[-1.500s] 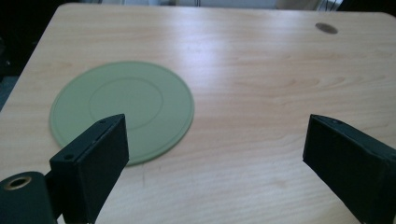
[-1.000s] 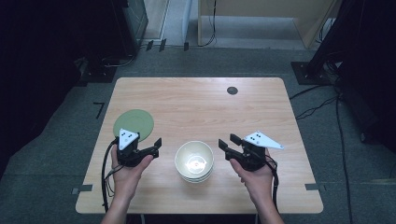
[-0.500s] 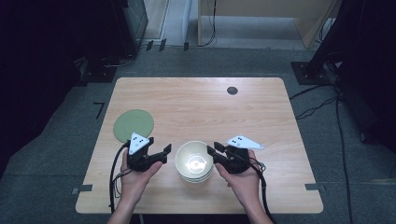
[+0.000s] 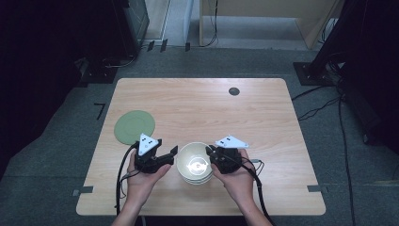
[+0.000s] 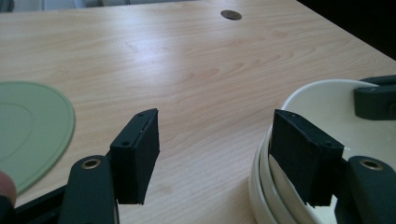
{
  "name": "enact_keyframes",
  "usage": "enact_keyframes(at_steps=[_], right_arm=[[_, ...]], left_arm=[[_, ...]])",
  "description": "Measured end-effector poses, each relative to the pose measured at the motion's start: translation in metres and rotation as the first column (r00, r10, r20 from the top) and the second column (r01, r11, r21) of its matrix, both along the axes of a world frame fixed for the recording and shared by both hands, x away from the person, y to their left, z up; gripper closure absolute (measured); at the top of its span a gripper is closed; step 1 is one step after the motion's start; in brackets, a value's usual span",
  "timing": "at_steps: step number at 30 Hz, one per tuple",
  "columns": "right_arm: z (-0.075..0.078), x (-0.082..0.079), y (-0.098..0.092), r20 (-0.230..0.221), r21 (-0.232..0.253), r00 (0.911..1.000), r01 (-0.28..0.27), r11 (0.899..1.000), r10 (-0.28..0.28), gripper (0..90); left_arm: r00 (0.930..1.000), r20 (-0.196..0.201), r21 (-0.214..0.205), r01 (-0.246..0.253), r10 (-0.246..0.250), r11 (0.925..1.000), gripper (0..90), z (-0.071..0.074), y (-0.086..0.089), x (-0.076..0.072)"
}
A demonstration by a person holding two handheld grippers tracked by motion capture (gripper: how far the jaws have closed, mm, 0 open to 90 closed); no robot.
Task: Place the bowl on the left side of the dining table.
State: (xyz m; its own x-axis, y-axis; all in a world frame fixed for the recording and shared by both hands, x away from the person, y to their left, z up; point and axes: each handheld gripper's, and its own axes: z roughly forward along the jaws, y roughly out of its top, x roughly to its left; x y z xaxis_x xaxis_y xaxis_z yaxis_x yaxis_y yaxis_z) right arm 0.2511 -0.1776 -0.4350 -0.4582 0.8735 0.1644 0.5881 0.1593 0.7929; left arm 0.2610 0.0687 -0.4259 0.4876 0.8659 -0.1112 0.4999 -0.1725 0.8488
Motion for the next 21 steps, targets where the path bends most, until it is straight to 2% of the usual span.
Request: enact_keyframes(at_steps=[2,3,6,7,8,9,12,13,15,16,17,18,19,20,21], right_arm=[[-0.001,0.000,0.000,0.005,0.003,1.0000,0.000,1.000,0.000,83.3],[-0.002,-0.001,0.002,0.037,-0.015,0.9993,0.001,1.000,0.000,84.3],[-0.004,-0.005,0.005,0.088,-0.064,0.9961,0.000,0.998,0.006,84.9],[-0.004,-0.005,0.005,0.093,-0.068,0.9956,-0.004,0.998,0.010,85.0],[-0.004,-0.005,0.005,0.093,-0.068,0.9956,-0.004,0.998,0.010,85.0],[-0.006,-0.004,0.003,0.107,-0.047,0.9940,-0.014,0.999,0.019,85.0],[-0.008,-0.005,0.002,0.129,-0.047,0.9912,-0.023,0.999,0.029,85.0],[-0.009,-0.007,0.002,0.182,-0.054,0.9822,-0.039,0.998,0.048,85.1],[-0.009,-0.010,0.003,0.218,-0.068,0.9740,-0.047,0.997,0.061,85.2],[-0.009,-0.010,0.003,0.218,-0.068,0.9740,-0.047,0.997,0.061,85.2],[-0.010,-0.013,0.004,0.274,-0.088,0.9592,-0.046,0.995,0.069,85.2],[-0.010,-0.013,0.004,0.274,-0.088,0.9592,-0.046,0.995,0.069,85.2],[-0.011,-0.016,0.003,0.306,-0.083,0.9495,-0.044,0.996,0.068,85.2],[-0.011,-0.016,0.003,0.306,-0.083,0.9495,-0.044,0.996,0.068,85.2],[-0.013,-0.018,0.002,0.340,-0.080,0.9378,-0.046,0.996,0.071,85.2]], left_arm=[[1.0000,0.007,0.004,0.001,-0.001,1.0000,33.4,0.001,-0.002,0.000],[0.9999,0.010,0.014,0.001,-0.001,0.9999,34.0,0.000,-0.004,0.002],[0.9999,0.002,0.027,0.012,-0.012,0.9996,35.9,-0.004,-0.007,0.002],[0.9999,0.014,0.020,0.009,-0.009,0.9998,38.2,-0.006,-0.010,0.002],[0.9999,0.014,0.020,0.009,-0.009,0.9998,38.9,-0.006,-0.010,0.002],[0.9998,0.017,0.007,0.011,-0.011,0.9999,39.0,-0.006,-0.011,0.002],[0.9995,0.019,-0.007,0.024,-0.024,0.9997,39.0,-0.005,-0.011,0.002],[0.9991,0.011,0.000,0.042,-0.042,0.9991,39.0,-0.006,-0.013,0.001],[0.9984,0.006,-0.008,0.057,-0.057,0.9984,39.0,-0.007,-0.014,0.000],[0.9984,0.006,-0.008,0.057,-0.057,0.9984,39.7,-0.007,-0.014,0.000],[0.9967,0.002,0.001,0.082,-0.082,0.9967,41.0,-0.009,-0.017,0.000],[0.9967,0.002,0.001,0.082,-0.082,0.9967,42.5,-0.009,-0.017,0.000],[0.9944,-0.003,0.018,0.106,-0.106,0.9942,44.2,-0.012,-0.021,-0.001],[0.9944,-0.003,0.018,0.106,-0.106,0.9942,45.2,-0.012,-0.021,-0.001],[0.9931,0.000,0.037,0.117,-0.117,0.9925,46.9,-0.015,-0.025,-0.001]])
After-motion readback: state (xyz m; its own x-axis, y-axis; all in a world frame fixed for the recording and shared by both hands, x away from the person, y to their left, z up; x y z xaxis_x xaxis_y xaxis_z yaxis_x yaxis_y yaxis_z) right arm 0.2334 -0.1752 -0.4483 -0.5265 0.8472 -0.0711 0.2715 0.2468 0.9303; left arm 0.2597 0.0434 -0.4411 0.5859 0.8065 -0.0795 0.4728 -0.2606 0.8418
